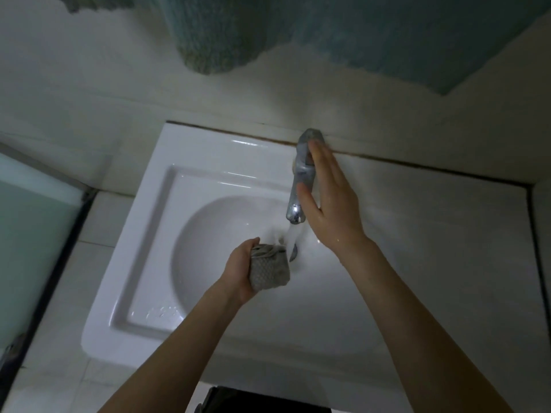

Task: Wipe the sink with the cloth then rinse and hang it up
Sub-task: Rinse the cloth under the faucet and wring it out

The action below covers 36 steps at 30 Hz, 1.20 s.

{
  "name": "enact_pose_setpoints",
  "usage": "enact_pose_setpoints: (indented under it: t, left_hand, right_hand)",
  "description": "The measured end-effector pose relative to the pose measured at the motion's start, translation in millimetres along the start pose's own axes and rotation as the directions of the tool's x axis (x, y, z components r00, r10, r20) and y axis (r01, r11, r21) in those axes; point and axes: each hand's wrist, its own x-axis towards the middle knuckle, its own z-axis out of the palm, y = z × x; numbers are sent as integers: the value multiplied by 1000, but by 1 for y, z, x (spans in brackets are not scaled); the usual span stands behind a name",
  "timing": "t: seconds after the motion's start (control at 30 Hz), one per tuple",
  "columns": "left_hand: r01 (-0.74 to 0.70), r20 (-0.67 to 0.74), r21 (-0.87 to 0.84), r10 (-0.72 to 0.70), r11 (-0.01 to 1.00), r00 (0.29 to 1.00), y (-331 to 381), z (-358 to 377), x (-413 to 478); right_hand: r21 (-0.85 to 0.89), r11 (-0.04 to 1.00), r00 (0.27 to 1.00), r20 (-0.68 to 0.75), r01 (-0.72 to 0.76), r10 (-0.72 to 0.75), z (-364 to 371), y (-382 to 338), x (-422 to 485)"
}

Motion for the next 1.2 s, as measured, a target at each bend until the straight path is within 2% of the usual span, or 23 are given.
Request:
enact_pose_setpoints:
  t: [0.13, 0.23, 0.3, 0.4, 0.43, 0.47, 0.5, 0.53, 0.6, 0.63, 0.7, 0.77, 0.83, 0.93, 1.0, 1.07, 1.13, 1.2]
  left_hand:
    - [-22, 31, 10, 22, 1000, 999, 3, -1, -7]
    - [-35, 4, 59, 34, 998, 999, 7, 0, -16]
    - [-50, 1, 86, 50, 995, 999, 11, 0, -24]
    - [-50, 81, 202, 34, 978, 996, 19, 3, -43]
    - [-58, 120, 258, 28, 964, 992, 23, 5, -52]
    - [-71, 161, 318, 21, 945, 987, 27, 8, -60]
    - [-91, 200, 372, 16, 924, 980, 32, 12, -68]
    - [-111, 237, 410, 11, 905, 971, 37, 17, -77]
    - [-153, 299, 417, 24, 896, 954, 47, 27, -93]
    - [-182, 317, 401, 50, 898, 947, 52, 32, -97]
    - [-243, 322, 359, 125, 901, 939, 56, 40, -99]
    - [-279, 297, 323, 183, 904, 937, 54, 46, -96]
    - [-278, 275, 325, 191, 904, 942, 48, 47, -90]
    - [-262, 303, 369, 151, 892, 941, 45, 34, -81]
    - [-230, 338, 380, 97, 896, 936, 49, 19, -74]
    - [-162, 312, 423, 25, 891, 950, 51, 4, -70]
    - [-101, 264, 465, -29, 879, 964, 48, -2, -65]
    - [-135, 257, 455, 16, 880, 966, 40, 2, -64]
  right_hand:
    - [-149, 981, 993, 23, 122, -120, 5, 13, -15]
    - [-194, 974, 991, 91, 117, -101, 11, 16, -27]
    - [-210, 972, 993, 75, 100, -86, 10, 12, -29]
    - [-73, 995, 990, -116, 72, -81, -5, -4, -44]
    - [13, 997, 982, -175, 79, -76, -10, -10, -53]
    - [138, 987, 984, -168, 77, -53, -14, -16, -61]
    - [292, 956, 997, -70, 31, -11, -19, -23, -67]
    - [426, 902, 994, 105, -66, 23, -24, -30, -70]
    - [537, 798, 896, 443, -275, 11, -31, -37, -75]
    - [542, 774, 851, 526, -328, -8, -32, -37, -78]
    - [514, 793, 834, 551, -327, -14, -30, -36, -84]
    - [463, 842, 885, 463, -277, 37, -19, -35, -92]
    - [443, 843, 913, 386, -307, 130, -9, -34, -95]
    - [423, 817, 882, 425, -391, 202, -6, -23, -94]
    - [409, 815, 837, 523, -411, 160, -10, -14, -93]
    - [438, 773, 788, 603, -459, 126, -14, -7, -93]
    - [476, 692, 759, 631, -543, 162, -15, -4, -91]
    - [471, 686, 772, 600, -554, 211, -14, 0, -90]
